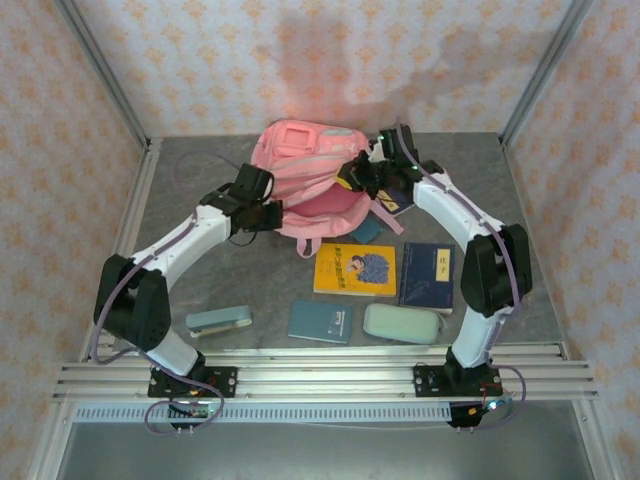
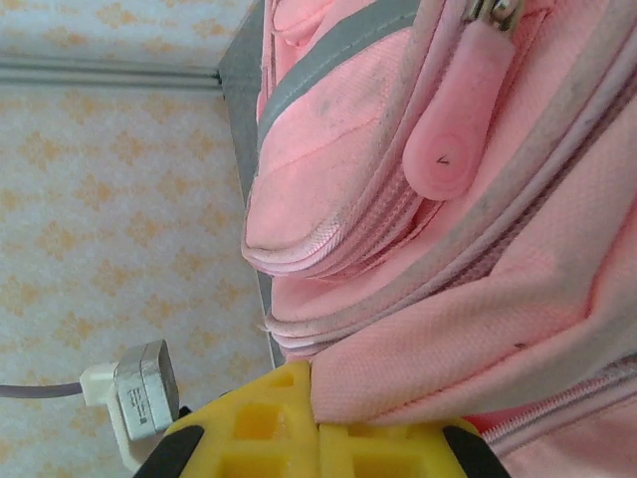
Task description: Pack books, pencil case, and school supplies into a backpack
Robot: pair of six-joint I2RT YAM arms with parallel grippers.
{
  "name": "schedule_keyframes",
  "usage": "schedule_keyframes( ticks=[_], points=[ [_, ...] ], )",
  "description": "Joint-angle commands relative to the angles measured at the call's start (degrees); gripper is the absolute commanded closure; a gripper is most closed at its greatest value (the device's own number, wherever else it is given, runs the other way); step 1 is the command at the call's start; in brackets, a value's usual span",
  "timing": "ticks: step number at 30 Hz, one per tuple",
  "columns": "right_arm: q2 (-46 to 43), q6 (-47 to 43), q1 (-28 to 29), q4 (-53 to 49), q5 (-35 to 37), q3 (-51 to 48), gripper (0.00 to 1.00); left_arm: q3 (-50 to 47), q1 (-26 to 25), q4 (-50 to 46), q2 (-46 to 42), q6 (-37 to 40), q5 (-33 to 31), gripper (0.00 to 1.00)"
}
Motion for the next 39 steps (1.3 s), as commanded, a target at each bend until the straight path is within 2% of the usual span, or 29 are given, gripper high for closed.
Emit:
schedule_keyframes(
  ticks=[1, 6, 7, 9, 11, 15, 17, 19, 21, 23, 26, 32, 39],
  points=[
    [3.83, -6.28, 2.05, -1.36, 3.16, 7.14, 1.0, -4.36, 0.49, -5.15, -4.1, -4.71, 0.43, 1.0],
    [9.31, -9.85, 6.25, -8.79, 7.17, 14.77, 1.0, -8.82, -3.48, -0.96, -8.34, -7.75, 2.01, 1.0],
    [9.61, -9.8, 6.3, -9.72, 8.06, 15.12, 0.93, -8.86, -4.55, -0.56, -8.46, -9.39, 1.93, 1.0],
    [8.6, -9.78, 6.21, -12.9, 13.26, 14.86, 0.67, -7.98, -6.3, -0.01, -7.74, -9.3, 2.15, 1.0],
    [5.55, -9.01, 6.21, -14.77, 19.49, 12.88, 0.53, -6.75, -7.16, 0.42, -6.7, -9.0, 2.65, 1.0],
    [-2.66, -3.26, 6.12, -15.99, 28.39, 5.93, 0.43, -4.6, -7.54, 0.95, -5.15, -8.55, 3.69, 1.0],
    [-7.47, 0.08, 6.12, -14.63, 30.19, 1.68, 0.42, -3.72, -7.64, 0.91, -4.77, -8.37, 3.85, 1.0],
    [-10.93, 4.21, 6.14, -13.12, 29.28, -2.42, 0.47, -3.16, -7.72, 0.74, -4.67, -8.37, 4.14, 1.0],
    [-13.22, 9.16, 6.5, -9.94, 25.24, -6.7, 0.56, -2.88, -7.69, 0.71, -4.68, -6.33, 4.46, 1.0],
    [-13.61, 13.73, 7.35, -6.37, 21.14, -9.9, 0.59, -2.96, -7.72, 0.65, -4.93, -5.71, 4.65, 1.0],
    [-11.88, 19.15, 9.67, -3.27, 17.25, -11.77, 0.58, -3.21, -7.72, 0.18, -5.29, -4.96, 4.28, 1.0],
    [-5.31, 26.22, 14.47, 3.17, 13.98, -11.59, 0.5, -3.61, -7.72, -0.44, -5.47, -4.34, 4.04, 1.0],
    [0.4, 31.78, 15.52, 8.13, 13.79, -12.13, 0.52, -3.32, -7.67, -1.2, -5.81, -3.45, 4.13, 1.0]
  ],
)
